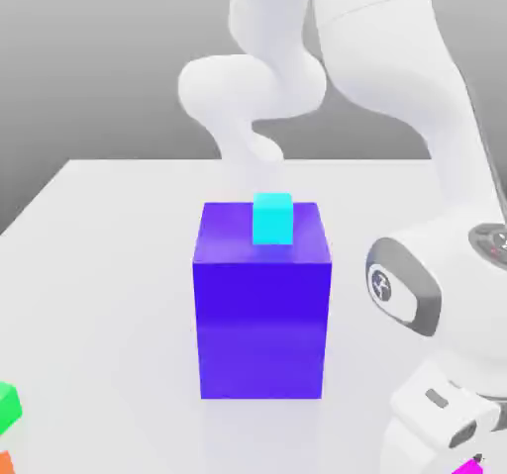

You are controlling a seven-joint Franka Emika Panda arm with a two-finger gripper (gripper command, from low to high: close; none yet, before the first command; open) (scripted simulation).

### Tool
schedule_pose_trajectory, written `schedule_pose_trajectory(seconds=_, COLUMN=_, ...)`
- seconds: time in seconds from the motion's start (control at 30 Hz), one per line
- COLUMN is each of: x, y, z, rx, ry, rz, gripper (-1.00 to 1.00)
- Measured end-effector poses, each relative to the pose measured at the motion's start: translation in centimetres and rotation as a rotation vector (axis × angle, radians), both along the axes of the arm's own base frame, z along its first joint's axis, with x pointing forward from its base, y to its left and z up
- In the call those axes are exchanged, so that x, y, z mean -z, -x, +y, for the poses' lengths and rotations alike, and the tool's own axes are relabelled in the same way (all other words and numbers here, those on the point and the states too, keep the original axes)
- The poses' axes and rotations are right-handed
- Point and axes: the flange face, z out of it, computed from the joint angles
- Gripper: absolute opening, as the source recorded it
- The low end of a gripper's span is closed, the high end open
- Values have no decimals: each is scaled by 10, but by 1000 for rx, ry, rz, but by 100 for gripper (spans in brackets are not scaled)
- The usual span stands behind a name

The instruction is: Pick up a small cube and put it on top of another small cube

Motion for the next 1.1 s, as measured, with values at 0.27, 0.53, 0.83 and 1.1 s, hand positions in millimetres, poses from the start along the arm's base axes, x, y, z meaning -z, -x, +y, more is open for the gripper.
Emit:
schedule_pose_trajectory(seconds=0.27, x=-53, y=-5, z=-18, rx=15, ry=5, rz=4, gripper=-100)
schedule_pose_trajectory(seconds=0.53, x=-64, y=-32, z=-215, rx=186, ry=32, rz=30, gripper=-100)
schedule_pose_trajectory(seconds=0.83, x=-89, y=25, z=-441, rx=398, ry=17, rz=29, gripper=-100)
schedule_pose_trajectory(seconds=1.1, x=-56, y=96, z=-553, rx=520, ry=0, rz=1, gripper=-100)
